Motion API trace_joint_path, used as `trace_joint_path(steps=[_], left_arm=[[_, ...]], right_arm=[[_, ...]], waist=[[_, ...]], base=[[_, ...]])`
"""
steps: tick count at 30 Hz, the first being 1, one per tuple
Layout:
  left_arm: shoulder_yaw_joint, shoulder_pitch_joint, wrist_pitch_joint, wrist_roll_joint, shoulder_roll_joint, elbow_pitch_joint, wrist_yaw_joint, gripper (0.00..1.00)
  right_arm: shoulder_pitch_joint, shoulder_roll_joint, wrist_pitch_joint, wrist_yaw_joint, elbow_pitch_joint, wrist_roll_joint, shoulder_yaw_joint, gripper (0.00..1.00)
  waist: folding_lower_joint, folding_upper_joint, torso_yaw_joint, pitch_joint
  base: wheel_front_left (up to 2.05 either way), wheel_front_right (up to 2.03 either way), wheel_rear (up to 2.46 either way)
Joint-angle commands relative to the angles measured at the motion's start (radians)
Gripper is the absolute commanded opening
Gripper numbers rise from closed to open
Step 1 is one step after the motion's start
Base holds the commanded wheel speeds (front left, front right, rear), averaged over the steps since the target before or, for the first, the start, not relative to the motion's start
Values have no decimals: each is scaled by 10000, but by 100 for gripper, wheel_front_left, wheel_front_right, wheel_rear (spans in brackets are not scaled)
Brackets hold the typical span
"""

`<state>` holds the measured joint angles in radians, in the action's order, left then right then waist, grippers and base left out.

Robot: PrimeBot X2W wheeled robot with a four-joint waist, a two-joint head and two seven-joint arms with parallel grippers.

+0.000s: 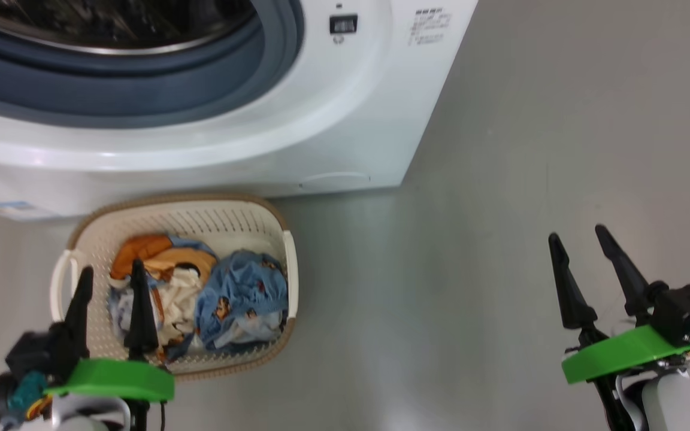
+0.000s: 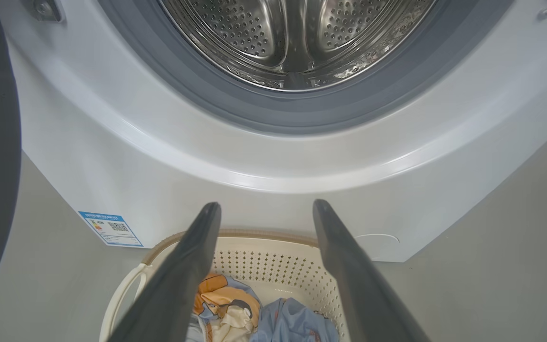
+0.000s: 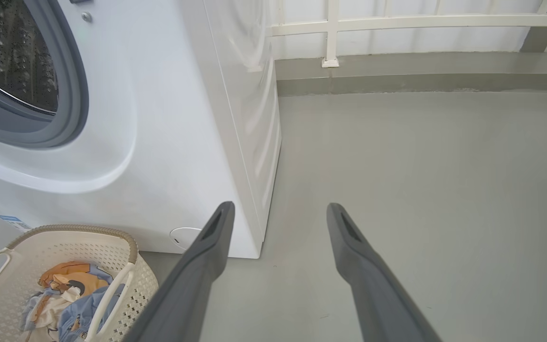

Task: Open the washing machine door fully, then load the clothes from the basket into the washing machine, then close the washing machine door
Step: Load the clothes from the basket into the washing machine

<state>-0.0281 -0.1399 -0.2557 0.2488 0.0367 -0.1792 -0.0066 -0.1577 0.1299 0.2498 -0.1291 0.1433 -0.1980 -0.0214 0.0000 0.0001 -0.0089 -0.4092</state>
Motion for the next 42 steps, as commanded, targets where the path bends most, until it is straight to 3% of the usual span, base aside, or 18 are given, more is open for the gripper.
trace_joint_path(steps=[1, 13, 25, 31, 42], left_arm=[[-318, -333, -61, -160, 135, 59, -83, 100], [-852, -2548, -61, -637, 185, -1859, -590, 100], [-1103, -4300, -61, -901, 533, -4645, -649, 100], [-880, -5279, 8, -1147, 927, -6188, -560, 100], [-838, -6670, 1138, -1089, 1198, -8433, -66, 100]], right_arm=[[-181, 102, 120, -16, -293, -120, 223, 100], [-934, 118, 120, -16, -580, -50, 274, 100], [-1248, 121, 120, -16, -824, 33, 235, 100], [-1395, 60, 120, -16, -971, 73, 258, 100], [-1428, 46, 120, -16, -1145, 115, 220, 100]], waist=[[0, -1, -97, -912], [0, -1, -308, -2753], [0, -1, -228, -4078], [0, -1, -268, -4611], [0, -1, -159, -5334]], base=[[0, 0, 0], [0, 0, 0], [0, 0, 0], [0, 0, 0], [0, 0, 0]])
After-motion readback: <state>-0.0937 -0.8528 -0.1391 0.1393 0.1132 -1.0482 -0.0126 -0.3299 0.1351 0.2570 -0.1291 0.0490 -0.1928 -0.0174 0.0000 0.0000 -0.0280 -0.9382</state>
